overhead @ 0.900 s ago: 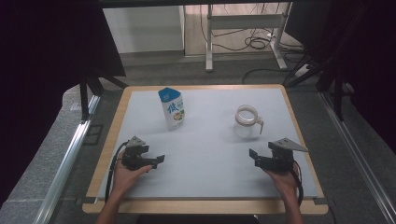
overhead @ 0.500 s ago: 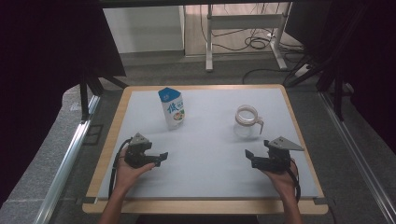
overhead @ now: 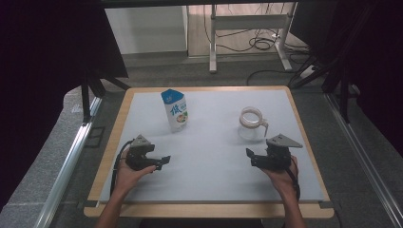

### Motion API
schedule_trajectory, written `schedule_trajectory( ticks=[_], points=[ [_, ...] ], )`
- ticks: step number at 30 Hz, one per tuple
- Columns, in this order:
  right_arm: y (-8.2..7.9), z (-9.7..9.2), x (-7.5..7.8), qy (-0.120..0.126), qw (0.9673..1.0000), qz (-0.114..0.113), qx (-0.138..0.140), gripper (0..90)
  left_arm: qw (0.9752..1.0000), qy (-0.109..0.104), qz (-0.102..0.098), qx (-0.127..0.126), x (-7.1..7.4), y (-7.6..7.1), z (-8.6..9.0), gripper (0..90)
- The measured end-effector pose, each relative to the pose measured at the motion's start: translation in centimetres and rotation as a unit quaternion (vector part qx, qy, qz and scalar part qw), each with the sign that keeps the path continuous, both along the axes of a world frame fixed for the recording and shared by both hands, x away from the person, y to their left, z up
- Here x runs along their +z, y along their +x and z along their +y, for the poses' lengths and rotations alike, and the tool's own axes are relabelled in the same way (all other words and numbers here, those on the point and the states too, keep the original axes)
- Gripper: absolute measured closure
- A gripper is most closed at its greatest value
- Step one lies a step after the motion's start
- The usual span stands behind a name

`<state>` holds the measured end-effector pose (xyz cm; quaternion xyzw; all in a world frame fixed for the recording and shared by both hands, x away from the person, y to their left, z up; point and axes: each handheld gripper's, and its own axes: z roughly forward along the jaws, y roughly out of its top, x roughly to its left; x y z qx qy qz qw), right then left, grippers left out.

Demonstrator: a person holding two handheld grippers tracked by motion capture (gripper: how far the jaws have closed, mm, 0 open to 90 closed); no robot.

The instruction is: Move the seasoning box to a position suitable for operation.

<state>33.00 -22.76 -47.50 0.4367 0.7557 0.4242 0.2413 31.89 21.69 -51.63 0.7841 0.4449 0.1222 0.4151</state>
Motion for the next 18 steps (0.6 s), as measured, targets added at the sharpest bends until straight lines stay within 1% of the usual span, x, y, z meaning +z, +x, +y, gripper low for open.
schedule_trajectory(
  ticks=[4, 5, 8, 11, 12, 14, 18],
  points=[
    [1.0, 0.3, 0.9, -0.001, 1.0000, -0.006, -0.005, 13.6, 1.0000, 0.000, 0.002, 0.009, 0.1, -0.1, 0.6, 13.0],
    [1.5, 0.4, 1.3, -0.003, 0.9999, -0.012, -0.009, 12.6, 0.9999, -0.001, 0.004, 0.013, 0.1, -0.1, 0.8, 12.9],
    [2.1, 0.3, 1.8, 0.002, 0.9999, -0.015, -0.006, 11.7, 0.9998, -0.006, 0.004, 0.020, 0.2, -0.1, 1.0, 12.9],
    [3.0, 0.5, 2.5, 0.004, 0.9999, -0.015, -0.001, 8.4, 0.9998, -0.008, 0.007, 0.016, 0.2, -0.3, 0.8, 12.7],
    [3.7, 0.8, 2.8, 0.001, 0.9999, -0.012, 0.004, 6.8, 0.9998, -0.006, 0.007, 0.015, 0.2, -0.5, 0.6, 12.6],
    [4.0, 0.8, 2.9, -0.001, 0.9999, -0.010, 0.007, 6.5, 0.9999, -0.003, 0.006, 0.012, 0.2, -0.5, 0.5, 12.6],
    [5.8, 1.1, 3.5, 0.002, 0.9999, -0.009, 0.007, 6.0, 1.0000, -0.002, 0.000, 0.009, 0.5, -1.0, 0.3, 12.5]
  ],
)
